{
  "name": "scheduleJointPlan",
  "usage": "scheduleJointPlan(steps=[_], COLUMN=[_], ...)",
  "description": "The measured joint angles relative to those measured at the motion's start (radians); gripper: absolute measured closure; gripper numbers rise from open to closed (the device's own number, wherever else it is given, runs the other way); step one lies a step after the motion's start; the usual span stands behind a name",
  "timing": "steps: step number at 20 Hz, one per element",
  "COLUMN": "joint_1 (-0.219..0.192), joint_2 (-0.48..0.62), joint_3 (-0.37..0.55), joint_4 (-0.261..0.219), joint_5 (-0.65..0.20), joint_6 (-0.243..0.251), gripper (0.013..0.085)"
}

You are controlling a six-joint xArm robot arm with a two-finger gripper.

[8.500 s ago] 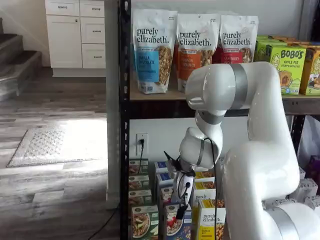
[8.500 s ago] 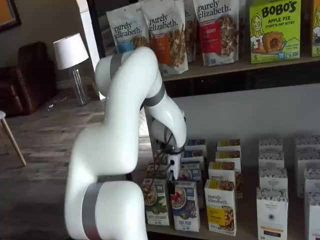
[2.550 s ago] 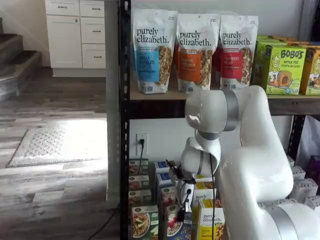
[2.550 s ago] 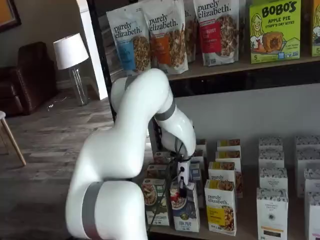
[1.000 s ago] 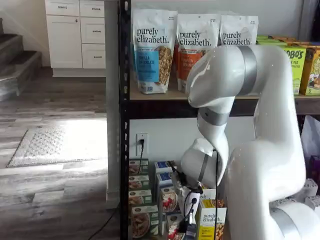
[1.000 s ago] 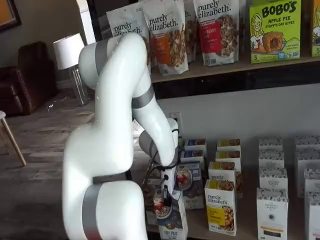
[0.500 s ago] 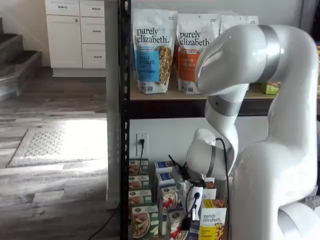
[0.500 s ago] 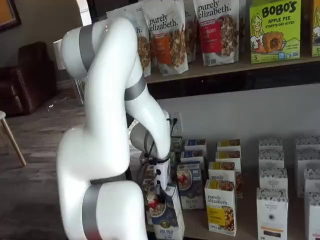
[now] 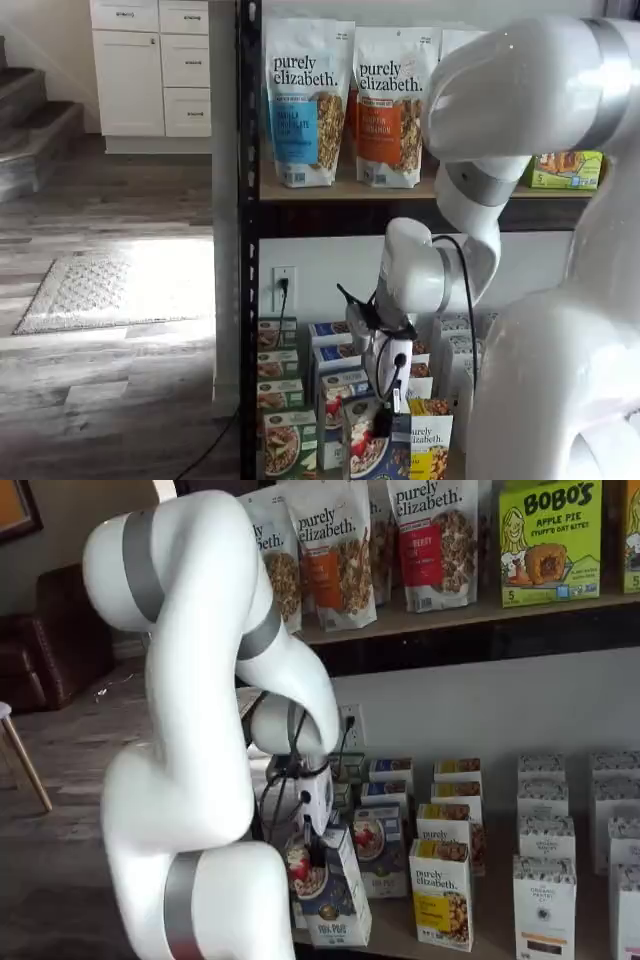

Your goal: Pick up the blue and white box that is on the bottom shelf, the second box from the left

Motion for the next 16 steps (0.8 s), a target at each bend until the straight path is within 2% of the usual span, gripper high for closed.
scheduleJointPlan(steps=[2,5,10,16], joint_1=[0.001,0.006,0.011,0.010], joint_2=[-0.029,-0.071,-0.155,-0.234], joint_3=[-0.007,-0.021,-0.055,-0.081], joint_4=[-0.023,-0.030,-0.001,0.015], joint_5=[0.045,0.112,0.237,0.328], joint_6=[0.024,0.039,0.033,0.033], gripper=[0.0530,0.0530,0.0530,0.0530])
